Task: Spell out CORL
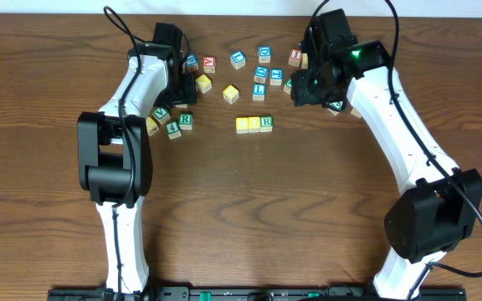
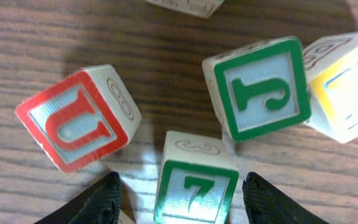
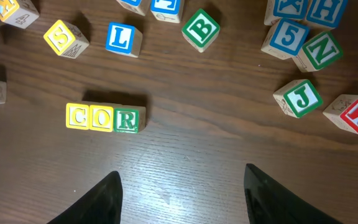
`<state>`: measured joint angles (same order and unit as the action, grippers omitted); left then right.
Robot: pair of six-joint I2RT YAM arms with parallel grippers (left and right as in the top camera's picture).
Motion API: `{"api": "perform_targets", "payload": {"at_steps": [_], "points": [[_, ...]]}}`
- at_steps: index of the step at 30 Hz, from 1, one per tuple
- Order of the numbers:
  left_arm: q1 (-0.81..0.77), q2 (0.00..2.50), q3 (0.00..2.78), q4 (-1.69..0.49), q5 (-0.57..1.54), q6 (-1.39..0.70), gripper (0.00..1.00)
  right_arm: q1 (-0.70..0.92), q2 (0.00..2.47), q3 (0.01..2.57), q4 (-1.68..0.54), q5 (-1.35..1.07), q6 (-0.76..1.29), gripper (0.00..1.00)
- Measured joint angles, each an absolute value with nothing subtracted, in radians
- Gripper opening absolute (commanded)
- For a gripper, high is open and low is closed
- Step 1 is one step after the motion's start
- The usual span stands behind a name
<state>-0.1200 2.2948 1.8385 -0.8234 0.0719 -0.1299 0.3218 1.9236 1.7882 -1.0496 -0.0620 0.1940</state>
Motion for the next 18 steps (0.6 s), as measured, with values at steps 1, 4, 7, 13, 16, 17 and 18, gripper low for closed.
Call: {"api": "perform_targets", "payload": {"at_steps": [1, 4, 7, 13, 16, 17, 18], "points": [[-0.120, 2.295, 1.839, -0.827, 0.072, -0.130, 0.63, 0.322, 1.924, 1.788, -1.050, -0.062, 0.193, 0.57], [-0.120, 2.295, 1.839, -0.830, 0.072, -0.130, 0.63, 0.322, 1.924, 1.788, -1.050, -0.062, 0.193, 0.57], [-0.120, 2.295, 1.839, -0.836, 0.073, -0.130, 0.63, 0.322, 1.924, 1.788, -1.050, -0.062, 0.193, 0.57], [-0.120, 2.295, 1.839, -0.863, 0.085, -0.130, 0.63, 0.322, 1.924, 1.788, -1.050, -0.062, 0.193, 0.58], [-0.120, 2.295, 1.839, -0.870, 0.091, -0.130, 0.63, 0.322, 1.924, 1.788, -1.050, -0.062, 0.193, 0.58], [-0.120, 2.295, 1.839, -0.872, 0.092, -0.130, 0.63, 0.322, 1.924, 1.788, -1.050, -0.062, 0.193, 0.57], [-0.120, 2.295, 1.841, -0.876, 0.093, -0.130, 0.63, 0.322, 1.924, 1.788, -1.050, -0.062, 0.193, 0.58]]}}
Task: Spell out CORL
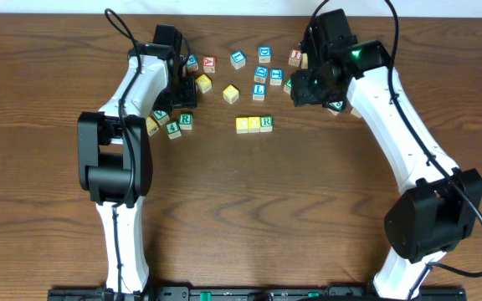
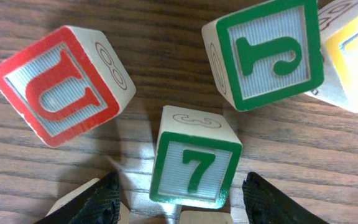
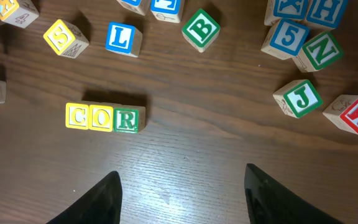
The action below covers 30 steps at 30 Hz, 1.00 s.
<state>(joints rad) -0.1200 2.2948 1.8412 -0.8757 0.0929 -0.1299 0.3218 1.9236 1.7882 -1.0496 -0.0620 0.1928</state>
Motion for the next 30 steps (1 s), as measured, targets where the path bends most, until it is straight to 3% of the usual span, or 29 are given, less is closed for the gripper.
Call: {"api": "perform_targets", "payload": {"at_steps": [23, 30], "points": [[-0.120, 2.290, 1.986, -0.963, 0.102, -0.130, 0.63, 0.322, 1.924, 1.788, -1.009, -0.061, 0.195, 0.55], [-0.113, 2.209, 1.986, -0.965, 0.102, -0.118, 0.63, 0.331, 1.924, 1.787, -0.869, -0.074, 0.209, 0.61]]}}
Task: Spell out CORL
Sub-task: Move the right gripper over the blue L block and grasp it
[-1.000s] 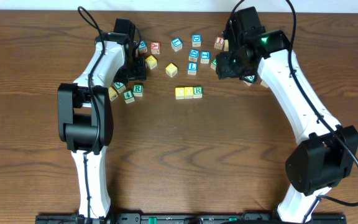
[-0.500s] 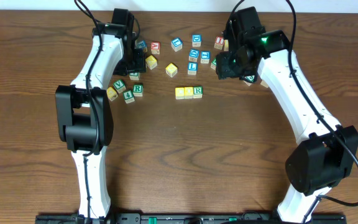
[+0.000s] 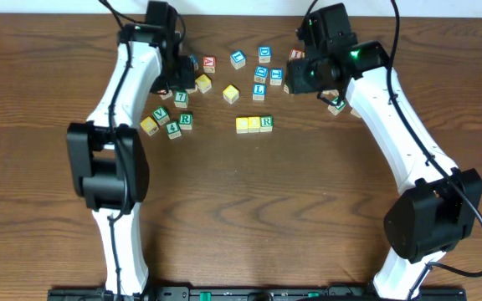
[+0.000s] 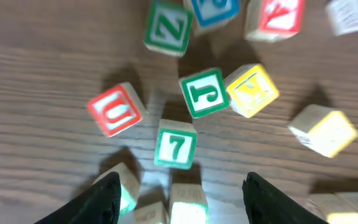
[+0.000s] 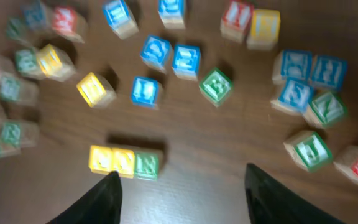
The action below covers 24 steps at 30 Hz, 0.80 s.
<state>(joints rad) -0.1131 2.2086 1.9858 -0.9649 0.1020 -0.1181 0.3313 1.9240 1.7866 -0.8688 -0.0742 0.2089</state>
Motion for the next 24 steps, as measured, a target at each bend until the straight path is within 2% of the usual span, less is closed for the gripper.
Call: {"api": "perform_targets", "payload": {"at_steps": [9, 16, 24], "points": [[-0.064, 1.992, 1.997, -0.976, 0.100, -0.107, 0.63, 0.343, 2.063, 1.891, -0.764, -0.111, 0.250, 0.68], [-0.062, 1.977, 1.998, -1.003, 0.068, -0.124, 0.63, 0.411, 2.214, 1.927, -0.646, -0.080, 0.295, 0.65], [-0.046, 1.977, 1.998, -1.027, -0.007, -0.159, 0.63, 0.465, 2.285, 1.929, -0.642, 0.032, 0.369, 0.64]]}}
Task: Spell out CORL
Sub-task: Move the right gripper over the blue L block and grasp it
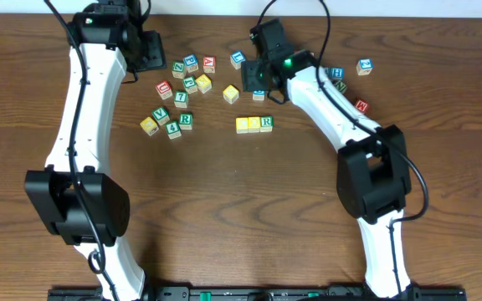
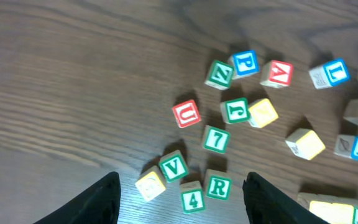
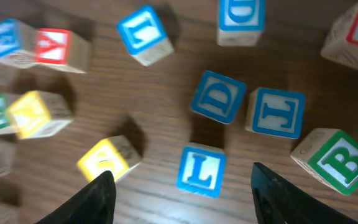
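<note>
Yellow C, yellow O and green R blocks form a row (image 1: 253, 124) at mid table. A blue L block (image 3: 201, 169) lies flat on the wood. My right gripper (image 3: 182, 177) hangs open just above it, with the block between the fingers, toward the right one. In the overhead view the right gripper (image 1: 258, 82) sits behind the row. A second blue L block (image 3: 143, 32) lies farther back. My left gripper (image 2: 180, 186) is open and empty, high over the V, 4 and R blocks, at the back left (image 1: 151, 52).
Loose blocks surround the L: blue D (image 3: 221, 96), blue I (image 3: 278, 112), green B (image 3: 340, 158), yellow S (image 3: 107, 158). A cluster with red U (image 2: 186, 114), green 7 (image 2: 215, 138) and green V (image 2: 173, 167) lies left of the row. More blocks sit at the back right (image 1: 363, 65).
My right gripper has moved left and lower, from the blocks at the back right to just above the blue L. My left gripper has gone higher and to the back left. Both stay open.
At first my left gripper was open low over the green 7, and my right hung open high, looking down on the C O R row. Later both were higher. Now the left is far back and the right is open above the blue L. No block has moved.
</note>
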`<state>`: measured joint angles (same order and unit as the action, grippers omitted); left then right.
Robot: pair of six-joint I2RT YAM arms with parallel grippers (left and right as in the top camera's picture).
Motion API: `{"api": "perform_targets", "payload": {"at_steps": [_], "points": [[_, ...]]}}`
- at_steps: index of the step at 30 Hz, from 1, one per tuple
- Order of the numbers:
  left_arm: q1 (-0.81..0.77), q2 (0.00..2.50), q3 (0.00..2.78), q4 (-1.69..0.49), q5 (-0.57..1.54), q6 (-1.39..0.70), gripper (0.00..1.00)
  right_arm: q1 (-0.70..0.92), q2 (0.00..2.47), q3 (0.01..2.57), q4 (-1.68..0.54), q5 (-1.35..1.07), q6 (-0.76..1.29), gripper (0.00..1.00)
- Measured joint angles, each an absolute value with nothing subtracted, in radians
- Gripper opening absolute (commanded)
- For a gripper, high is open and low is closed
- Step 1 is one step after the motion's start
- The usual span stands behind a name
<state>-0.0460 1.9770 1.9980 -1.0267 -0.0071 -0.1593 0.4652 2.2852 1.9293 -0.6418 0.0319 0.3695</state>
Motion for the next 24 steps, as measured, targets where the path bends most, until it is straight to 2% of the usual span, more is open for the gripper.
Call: {"api": "perform_targets", "payload": {"at_steps": [2, 3, 5, 24], "points": [[-0.038, 1.977, 1.998, -1.029, -0.010, -0.161, 0.63, 0.467, 2.302, 1.929, -0.643, 0.056, 0.387, 0.62], [-0.034, 1.977, 1.998, -1.030, -0.012, -0.161, 0.63, 0.467, 2.311, 1.929, -0.643, 0.067, 0.394, 0.53], [-0.030, 1.977, 1.998, -1.030, -0.015, -0.161, 0.63, 0.470, 2.323, 1.929, -0.646, 0.083, 0.409, 0.48], [-0.027, 1.977, 1.998, -1.039, -0.027, -0.161, 0.63, 0.476, 2.366, 1.929, -0.610, 0.131, 0.426, 0.49]]}}
